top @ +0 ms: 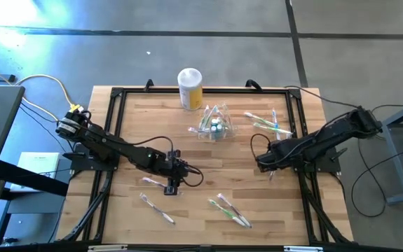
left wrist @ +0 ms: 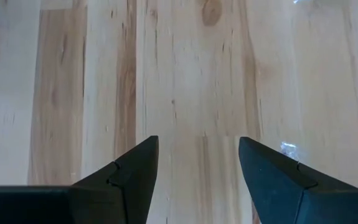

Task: Pick & Place toothbrushing station
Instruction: Put the purple toothbrush into the transparent organizer

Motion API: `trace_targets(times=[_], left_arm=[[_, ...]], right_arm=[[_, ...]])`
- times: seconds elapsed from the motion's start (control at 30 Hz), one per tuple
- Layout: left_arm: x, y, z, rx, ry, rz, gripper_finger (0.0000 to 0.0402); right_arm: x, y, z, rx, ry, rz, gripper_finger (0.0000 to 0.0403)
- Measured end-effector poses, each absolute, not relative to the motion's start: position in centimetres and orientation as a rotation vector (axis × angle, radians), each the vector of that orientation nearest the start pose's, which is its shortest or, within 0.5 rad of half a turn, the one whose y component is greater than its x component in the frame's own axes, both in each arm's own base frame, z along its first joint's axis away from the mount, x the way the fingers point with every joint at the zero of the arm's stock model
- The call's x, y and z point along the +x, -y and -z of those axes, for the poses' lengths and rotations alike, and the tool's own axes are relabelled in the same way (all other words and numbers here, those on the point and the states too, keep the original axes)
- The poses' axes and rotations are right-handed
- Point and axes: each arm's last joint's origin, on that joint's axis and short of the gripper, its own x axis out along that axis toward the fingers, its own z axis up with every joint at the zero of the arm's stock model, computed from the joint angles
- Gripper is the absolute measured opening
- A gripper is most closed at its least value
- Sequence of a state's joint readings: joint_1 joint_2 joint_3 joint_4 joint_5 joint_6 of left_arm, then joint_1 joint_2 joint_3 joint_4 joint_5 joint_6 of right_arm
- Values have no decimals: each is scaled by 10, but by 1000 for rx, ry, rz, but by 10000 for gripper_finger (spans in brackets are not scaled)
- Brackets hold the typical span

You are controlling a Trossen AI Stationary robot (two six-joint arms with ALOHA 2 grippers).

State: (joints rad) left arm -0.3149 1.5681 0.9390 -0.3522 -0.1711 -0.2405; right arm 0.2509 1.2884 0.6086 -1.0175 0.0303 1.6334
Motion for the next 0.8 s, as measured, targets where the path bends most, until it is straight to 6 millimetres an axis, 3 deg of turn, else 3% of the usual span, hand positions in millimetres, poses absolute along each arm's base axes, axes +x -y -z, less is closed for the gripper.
trace_targets(times=[0.8], left_arm=[[287, 90, -178, -11, -964, 61, 214]], right_arm=[[153, -29, -151, 961, -1251, 1323, 110]])
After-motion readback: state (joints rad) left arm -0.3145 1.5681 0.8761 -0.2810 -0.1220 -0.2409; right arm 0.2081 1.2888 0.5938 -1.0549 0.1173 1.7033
